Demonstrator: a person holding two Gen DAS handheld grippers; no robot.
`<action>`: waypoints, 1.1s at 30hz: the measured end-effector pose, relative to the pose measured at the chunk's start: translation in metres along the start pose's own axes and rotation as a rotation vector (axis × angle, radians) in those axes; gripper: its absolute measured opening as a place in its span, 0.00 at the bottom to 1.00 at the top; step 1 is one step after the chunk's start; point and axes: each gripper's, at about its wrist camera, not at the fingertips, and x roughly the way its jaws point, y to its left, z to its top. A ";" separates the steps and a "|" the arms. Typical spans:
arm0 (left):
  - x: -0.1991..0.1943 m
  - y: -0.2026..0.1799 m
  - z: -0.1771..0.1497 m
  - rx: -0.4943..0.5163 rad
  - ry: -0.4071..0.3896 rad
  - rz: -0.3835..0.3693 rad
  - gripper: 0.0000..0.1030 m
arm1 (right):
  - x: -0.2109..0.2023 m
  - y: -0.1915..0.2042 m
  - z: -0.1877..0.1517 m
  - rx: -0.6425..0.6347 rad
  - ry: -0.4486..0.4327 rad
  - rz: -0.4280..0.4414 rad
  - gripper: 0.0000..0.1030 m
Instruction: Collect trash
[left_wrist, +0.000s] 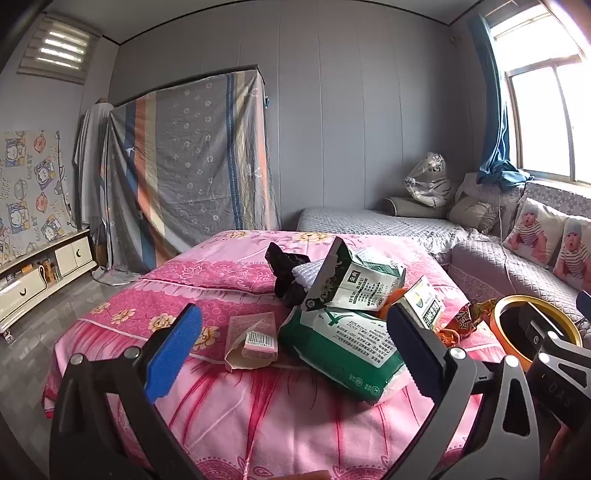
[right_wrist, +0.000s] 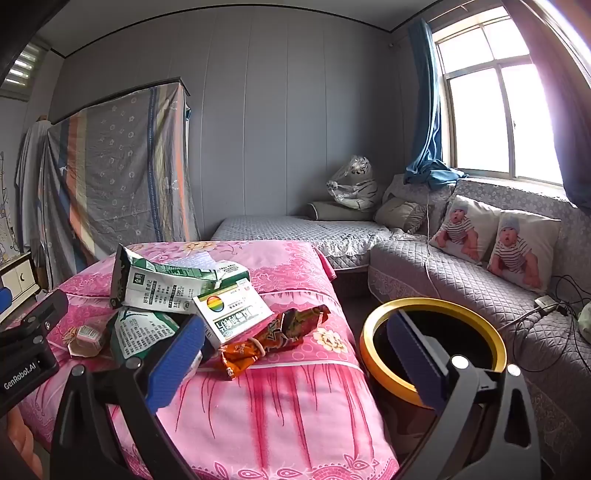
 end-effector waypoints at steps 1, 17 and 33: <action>0.000 0.000 0.000 0.000 -0.001 0.000 0.93 | 0.000 0.000 0.000 -0.002 0.001 0.000 0.93; 0.004 0.001 -0.001 -0.008 0.012 -0.003 0.93 | 0.000 0.001 0.000 0.001 0.000 0.000 0.93; 0.000 -0.001 0.001 -0.004 0.008 -0.007 0.93 | 0.000 0.000 0.000 0.003 -0.003 0.000 0.93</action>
